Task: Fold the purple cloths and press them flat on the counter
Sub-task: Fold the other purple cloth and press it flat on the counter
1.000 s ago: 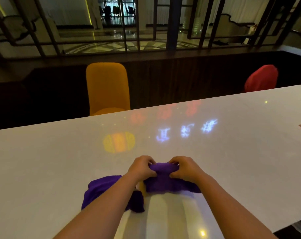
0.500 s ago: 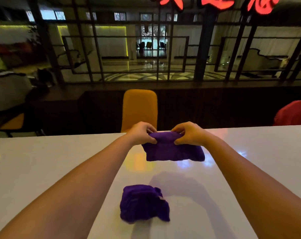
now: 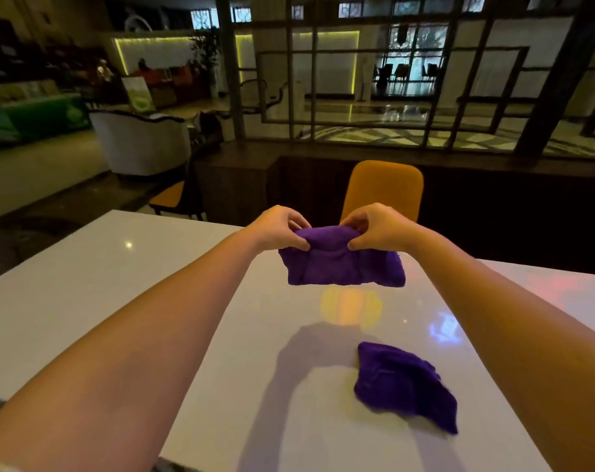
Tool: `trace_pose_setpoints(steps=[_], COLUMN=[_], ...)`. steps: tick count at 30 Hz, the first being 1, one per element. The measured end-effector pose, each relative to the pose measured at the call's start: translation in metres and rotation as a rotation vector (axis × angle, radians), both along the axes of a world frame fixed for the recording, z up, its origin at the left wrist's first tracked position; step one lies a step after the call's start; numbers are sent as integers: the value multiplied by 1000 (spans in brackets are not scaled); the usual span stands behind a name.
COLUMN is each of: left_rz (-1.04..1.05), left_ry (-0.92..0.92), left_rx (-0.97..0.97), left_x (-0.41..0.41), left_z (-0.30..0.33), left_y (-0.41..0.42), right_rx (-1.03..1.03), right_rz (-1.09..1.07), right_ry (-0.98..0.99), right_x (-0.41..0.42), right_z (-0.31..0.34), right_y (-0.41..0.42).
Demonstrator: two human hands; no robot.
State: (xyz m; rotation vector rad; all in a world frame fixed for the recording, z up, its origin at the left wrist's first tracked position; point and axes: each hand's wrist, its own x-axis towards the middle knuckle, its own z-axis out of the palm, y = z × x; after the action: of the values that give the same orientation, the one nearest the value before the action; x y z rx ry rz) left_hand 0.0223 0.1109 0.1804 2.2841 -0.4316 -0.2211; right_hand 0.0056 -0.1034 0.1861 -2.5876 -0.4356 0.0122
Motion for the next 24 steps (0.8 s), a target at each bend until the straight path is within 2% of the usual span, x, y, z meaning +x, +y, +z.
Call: trace_pose_setpoints(steps=[5, 12, 19, 24], left_rz=[23, -58, -183, -210], left_ry=[32, 115, 211, 190], left_rx=[14, 70, 89, 99], left_x=[19, 45, 50, 43], left_z=[-31, -73, -130, -198], left_y=[67, 120, 119, 98], right_rx=[-33, -42, -41, -52], right_rz=[4, -121, -236, -306], right_ry=[32, 146, 265, 355], right_x=[20, 32, 17, 4], right_z=[-23, -69, -122, -175], right_y=[70, 132, 136, 122])
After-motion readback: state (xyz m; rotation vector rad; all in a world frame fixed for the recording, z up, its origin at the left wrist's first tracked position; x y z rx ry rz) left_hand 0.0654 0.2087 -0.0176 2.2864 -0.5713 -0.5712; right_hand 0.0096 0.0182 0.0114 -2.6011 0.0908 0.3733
